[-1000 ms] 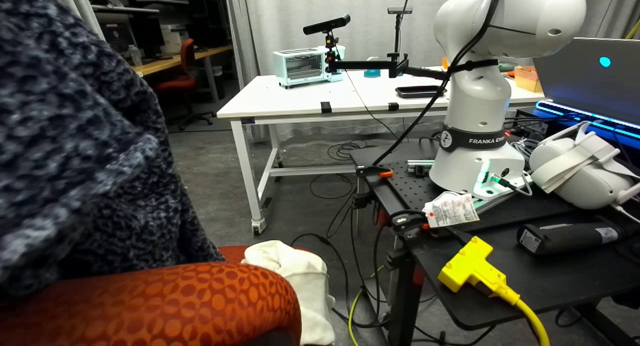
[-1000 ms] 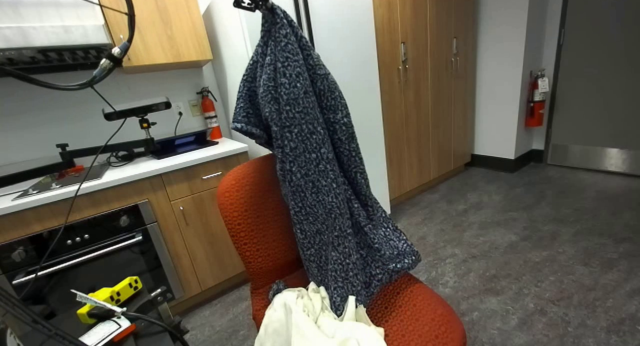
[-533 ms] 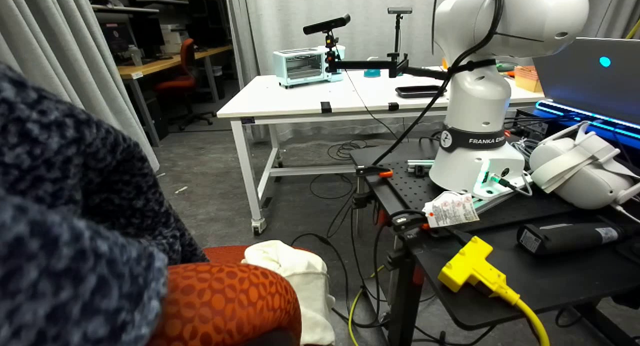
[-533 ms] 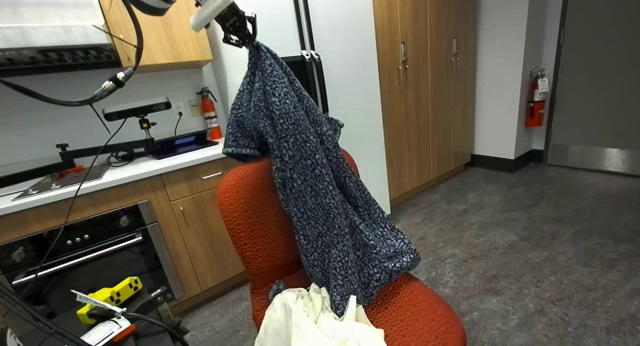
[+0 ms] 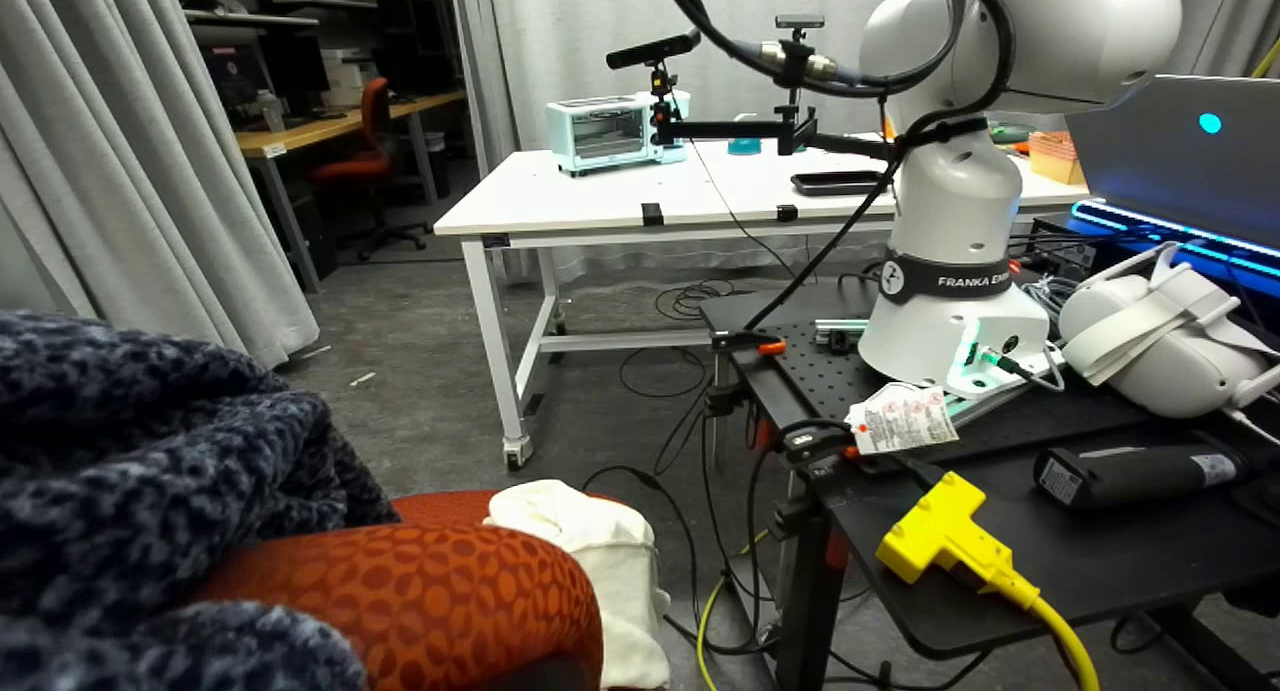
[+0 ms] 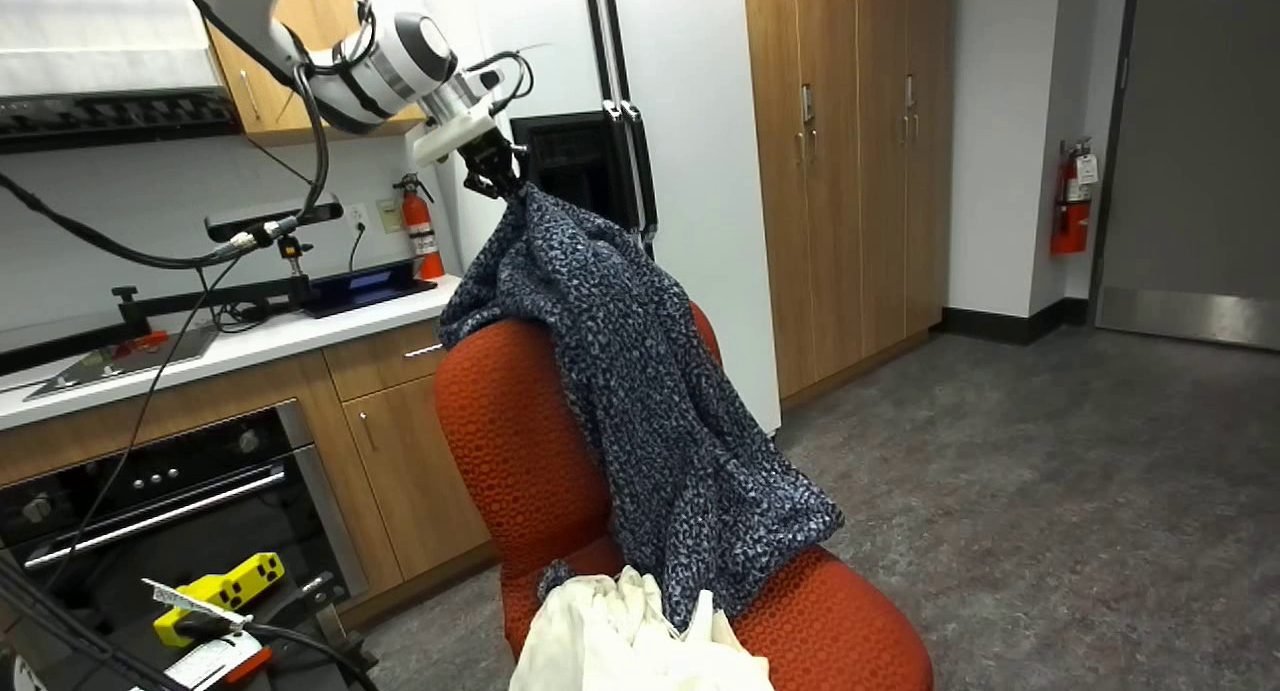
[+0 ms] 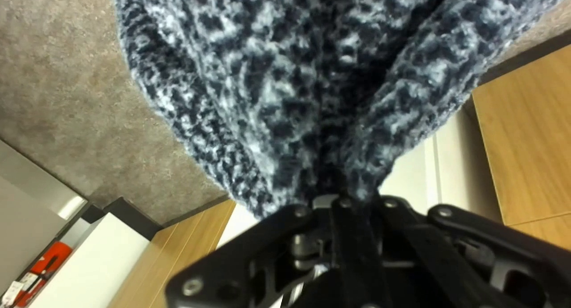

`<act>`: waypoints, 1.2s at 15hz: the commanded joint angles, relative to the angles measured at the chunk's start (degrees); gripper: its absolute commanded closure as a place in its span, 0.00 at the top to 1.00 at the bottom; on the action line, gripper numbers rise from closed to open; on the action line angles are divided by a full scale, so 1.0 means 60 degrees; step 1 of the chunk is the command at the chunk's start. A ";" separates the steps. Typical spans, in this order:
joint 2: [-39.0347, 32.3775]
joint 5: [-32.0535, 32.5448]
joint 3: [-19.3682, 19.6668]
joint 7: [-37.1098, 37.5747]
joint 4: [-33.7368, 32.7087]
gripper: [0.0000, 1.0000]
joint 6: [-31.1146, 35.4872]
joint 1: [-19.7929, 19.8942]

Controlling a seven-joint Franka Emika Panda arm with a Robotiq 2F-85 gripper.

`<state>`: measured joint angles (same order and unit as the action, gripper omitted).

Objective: Put the cloth on the back rest

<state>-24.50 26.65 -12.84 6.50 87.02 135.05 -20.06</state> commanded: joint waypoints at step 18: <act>0.1075 -0.0264 0.0829 -0.0141 0.1039 1.00 -0.1739 -0.0005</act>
<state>-24.31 25.10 -9.02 5.50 85.16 121.39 -22.11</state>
